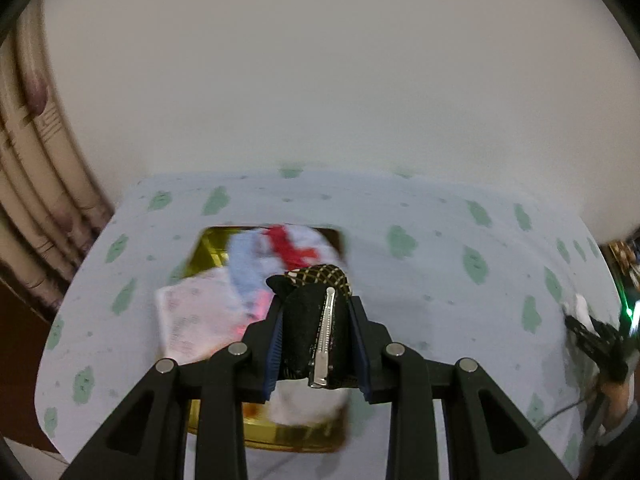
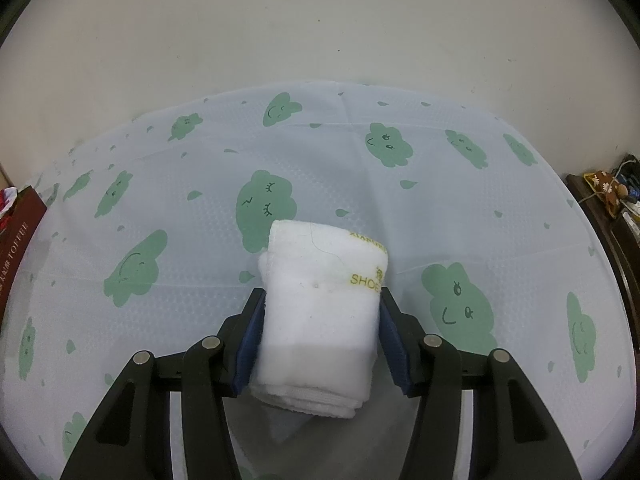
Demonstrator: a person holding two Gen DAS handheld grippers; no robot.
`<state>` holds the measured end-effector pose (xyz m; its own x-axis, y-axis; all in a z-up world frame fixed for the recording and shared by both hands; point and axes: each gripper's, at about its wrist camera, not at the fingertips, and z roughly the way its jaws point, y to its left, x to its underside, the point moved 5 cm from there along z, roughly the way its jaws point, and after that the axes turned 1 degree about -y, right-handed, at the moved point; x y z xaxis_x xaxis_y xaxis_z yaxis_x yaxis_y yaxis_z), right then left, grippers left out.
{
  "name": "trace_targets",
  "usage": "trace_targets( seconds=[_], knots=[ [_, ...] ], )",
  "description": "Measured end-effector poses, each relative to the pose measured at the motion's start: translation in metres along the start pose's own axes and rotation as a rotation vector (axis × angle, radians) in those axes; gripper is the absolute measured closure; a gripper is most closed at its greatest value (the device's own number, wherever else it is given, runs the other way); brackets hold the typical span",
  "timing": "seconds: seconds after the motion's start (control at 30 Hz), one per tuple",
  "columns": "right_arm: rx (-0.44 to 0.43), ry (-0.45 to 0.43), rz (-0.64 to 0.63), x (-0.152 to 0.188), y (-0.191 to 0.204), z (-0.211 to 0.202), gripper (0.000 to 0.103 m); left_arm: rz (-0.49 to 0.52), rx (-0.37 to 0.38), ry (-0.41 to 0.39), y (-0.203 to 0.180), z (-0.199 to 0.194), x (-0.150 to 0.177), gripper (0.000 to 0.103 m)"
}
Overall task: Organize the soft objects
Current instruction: 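Lower the hair clip into the tin and open the left tool while the right holds the towel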
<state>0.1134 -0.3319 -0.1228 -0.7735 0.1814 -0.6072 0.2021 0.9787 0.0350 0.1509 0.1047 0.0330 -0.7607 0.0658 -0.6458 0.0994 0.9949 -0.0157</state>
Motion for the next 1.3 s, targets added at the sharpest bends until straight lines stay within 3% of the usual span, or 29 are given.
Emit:
trace_targets(
  seconds=[0.17,0.4,0.47,0.57,0.83,0.97,1.07,1.13,1.3],
  knots=[
    [0.004,0.001,-0.004,0.0,-0.001,0.0,0.051,-0.037,-0.033,0.011,0.032,0.024,-0.016,0.073],
    [0.005,0.001,-0.005,0.0,0.0,0.0,0.051,-0.117,-0.012,0.126,0.056,0.086,-0.017,0.072],
    [0.006,0.001,-0.006,0.0,0.0,0.0,0.051,-0.128,-0.027,0.144,0.058,0.093,-0.015,0.068],
    [0.008,0.001,-0.007,0.0,0.0,0.0,0.051,-0.149,-0.037,0.182,0.062,0.1,-0.01,0.05],
    [0.009,0.001,-0.01,0.0,-0.001,0.001,0.051,-0.083,-0.069,0.119,0.063,0.069,-0.013,0.04],
    [0.006,0.001,-0.008,0.0,-0.002,0.001,0.051,-0.118,-0.058,0.071,0.066,0.043,-0.009,0.04],
    [0.011,0.0,-0.011,0.0,-0.001,0.001,0.054,-0.169,-0.147,-0.012,0.076,0.016,0.003,0.04],
    [0.009,-0.005,-0.014,0.0,0.0,0.001,0.067,-0.166,-0.204,-0.033,0.081,0.006,0.013,0.04],
    [0.015,0.0,-0.034,-0.001,0.004,0.0,0.074,-0.141,-0.267,-0.081,0.091,-0.013,0.035,0.04]
  ],
)
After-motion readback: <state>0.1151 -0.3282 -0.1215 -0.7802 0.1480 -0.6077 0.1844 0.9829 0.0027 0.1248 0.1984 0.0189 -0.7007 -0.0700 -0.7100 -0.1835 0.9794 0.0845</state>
